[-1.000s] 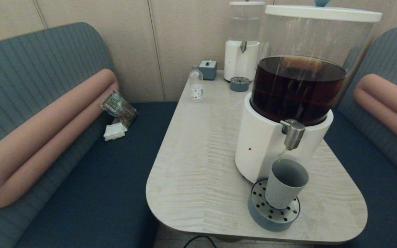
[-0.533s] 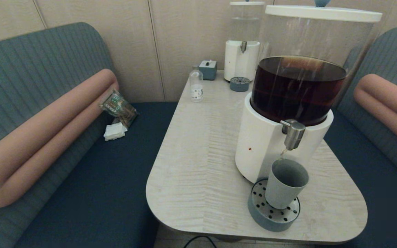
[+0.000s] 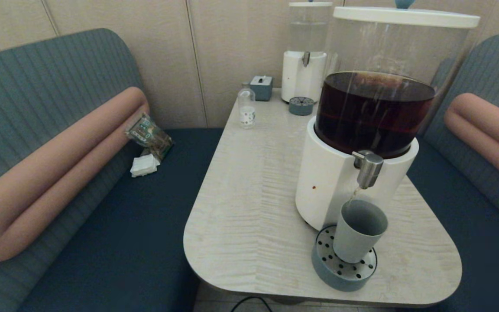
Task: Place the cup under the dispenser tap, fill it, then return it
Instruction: Turn off the faucet
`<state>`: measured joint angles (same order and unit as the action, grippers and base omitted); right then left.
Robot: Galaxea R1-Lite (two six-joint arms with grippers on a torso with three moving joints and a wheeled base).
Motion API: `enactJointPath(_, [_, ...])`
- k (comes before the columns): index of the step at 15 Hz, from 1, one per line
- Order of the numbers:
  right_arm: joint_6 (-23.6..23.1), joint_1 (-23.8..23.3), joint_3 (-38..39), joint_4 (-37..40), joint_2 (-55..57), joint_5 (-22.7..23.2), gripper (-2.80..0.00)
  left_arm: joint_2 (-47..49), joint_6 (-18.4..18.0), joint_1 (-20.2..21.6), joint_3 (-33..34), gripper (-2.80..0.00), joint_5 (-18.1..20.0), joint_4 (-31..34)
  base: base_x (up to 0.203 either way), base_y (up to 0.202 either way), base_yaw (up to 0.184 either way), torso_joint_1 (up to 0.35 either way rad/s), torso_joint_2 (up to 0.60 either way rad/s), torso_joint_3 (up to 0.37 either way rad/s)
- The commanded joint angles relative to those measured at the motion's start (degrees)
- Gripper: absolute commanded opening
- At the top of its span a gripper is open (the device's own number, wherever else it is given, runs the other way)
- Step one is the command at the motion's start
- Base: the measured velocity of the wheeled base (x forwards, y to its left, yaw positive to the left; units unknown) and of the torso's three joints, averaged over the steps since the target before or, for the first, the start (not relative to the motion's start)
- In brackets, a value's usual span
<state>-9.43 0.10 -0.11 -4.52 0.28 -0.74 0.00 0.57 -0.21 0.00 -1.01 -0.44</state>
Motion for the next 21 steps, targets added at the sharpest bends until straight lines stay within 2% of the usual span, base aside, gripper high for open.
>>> enactJointPath(1, [0.2,0.0,0.1,0.4,-0.4,0.4,-2.8,0.1,0.0,0.0,0.0,-2.8,0.0,0.0,0.0,0.0,0.0,0.0,0.0,0.0])
enactJointPath(3, [0.3,0.0,0.1,1.5,-0.4,3.0,-2.8,0.0,0.0,0.0,0.0,-2.8,0.0,0.0,0.0,0.0,0.0,0.0,0.0,0.0])
enactJointPath(5, [1.7,0.0,-0.1,5.2,-0.3,3.1,-2.8,0.1,0.0,0.0,0.0,-2.8,0.0,0.0,0.0,0.0,0.0,0.0,0.0,0.0])
enactJointPath(12, [9.4,0.1,-0.3,5.7,-0.1,0.6,-2.8,0.0,0.0,0.0,0.0,-2.8,0.0,0.0,0.0,0.0,0.0,0.0,0.0,0.0])
enactJointPath(16, [9.3,0.1,-0.3,5.6,-0.2,0.5,-2.8,0.0,-0.7,0.0,-0.4,-2.8,-0.1,-0.2,0.0,0.0,0.0,0.0,0.0,0.0])
enactJointPath(17, [9.5,0.1,-0.3,5.5,-0.3,0.6,-2.8,0.1,-0.6,0.0,-2.9,-2.8,0.2,-0.2,0.0,0.0,0.0,0.0,0.0,0.0])
enactJointPath(19, [9.7,0.1,-0.3,5.5,-0.3,0.6,-2.8,1.8,-0.5,0.0,-12.0,-2.8,2.9,1.3,0.0,0.0,0.0,0.0,0.0,0.0])
enactJointPath(21, [9.7,0.1,-0.3,5.5,-0.3,0.6,-2.8,9.5,0.2,0.0,-21.5,-2.8,6.0,1.9,0.0,0.0,0.0,0.0,0.0,0.0])
